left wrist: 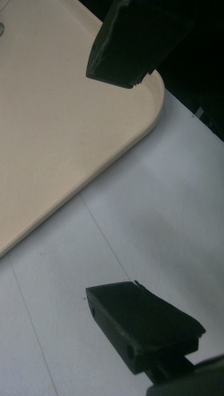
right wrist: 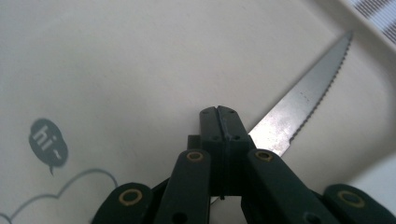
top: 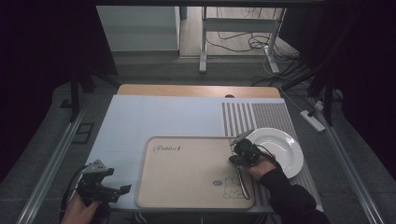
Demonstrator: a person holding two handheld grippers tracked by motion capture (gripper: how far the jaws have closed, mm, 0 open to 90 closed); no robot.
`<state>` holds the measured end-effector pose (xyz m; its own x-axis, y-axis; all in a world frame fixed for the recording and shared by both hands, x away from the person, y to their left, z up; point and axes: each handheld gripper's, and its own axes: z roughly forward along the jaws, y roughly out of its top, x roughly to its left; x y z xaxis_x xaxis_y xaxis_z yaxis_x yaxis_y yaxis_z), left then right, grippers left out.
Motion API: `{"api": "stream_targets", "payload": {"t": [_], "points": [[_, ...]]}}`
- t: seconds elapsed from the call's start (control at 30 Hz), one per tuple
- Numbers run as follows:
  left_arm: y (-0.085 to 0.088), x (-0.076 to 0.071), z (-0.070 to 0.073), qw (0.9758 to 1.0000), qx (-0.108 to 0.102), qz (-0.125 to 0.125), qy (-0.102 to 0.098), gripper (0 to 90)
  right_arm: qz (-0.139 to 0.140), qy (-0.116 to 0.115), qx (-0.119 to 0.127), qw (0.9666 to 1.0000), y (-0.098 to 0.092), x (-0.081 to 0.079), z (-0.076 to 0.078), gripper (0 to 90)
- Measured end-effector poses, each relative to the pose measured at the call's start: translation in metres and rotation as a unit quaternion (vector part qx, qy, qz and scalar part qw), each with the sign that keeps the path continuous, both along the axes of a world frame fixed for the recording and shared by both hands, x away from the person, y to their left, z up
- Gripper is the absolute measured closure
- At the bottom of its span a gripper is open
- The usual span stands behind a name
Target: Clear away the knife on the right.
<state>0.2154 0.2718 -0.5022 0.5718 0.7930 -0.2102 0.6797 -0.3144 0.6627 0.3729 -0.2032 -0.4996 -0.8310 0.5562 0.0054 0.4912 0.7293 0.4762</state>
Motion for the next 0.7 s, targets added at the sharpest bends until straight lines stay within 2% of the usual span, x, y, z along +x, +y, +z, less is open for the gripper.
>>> {"api": "stream_targets", "payload": {"t": [0.23, 0.43, 0.57, 0.7], "points": [[0.0, 0.0, 0.0, 1.0, 0.0, 0.0, 0.0, 1.6, -0.014, 0.0, 0.002, 0.9999, -0.015, -0.003, 0.001, 90.0], [0.0, 0.0, 0.0, 1.0, -0.001, 0.001, 0.001, 1.7, -0.02, 0.005, 0.001, 0.9998, -0.017, -0.005, 0.002, 90.0], [0.0, 0.0, 0.0, 1.0, -0.001, 0.001, 0.001, 1.7, -0.022, -0.001, 0.026, 0.9994, -0.013, -0.005, 0.008, 84.0], [0.0, 0.0, 0.0, 1.0, -0.001, 0.001, 0.001, 1.6, -0.025, -0.008, 0.044, 0.9987, -0.009, -0.007, 0.013, 73.9]]}}
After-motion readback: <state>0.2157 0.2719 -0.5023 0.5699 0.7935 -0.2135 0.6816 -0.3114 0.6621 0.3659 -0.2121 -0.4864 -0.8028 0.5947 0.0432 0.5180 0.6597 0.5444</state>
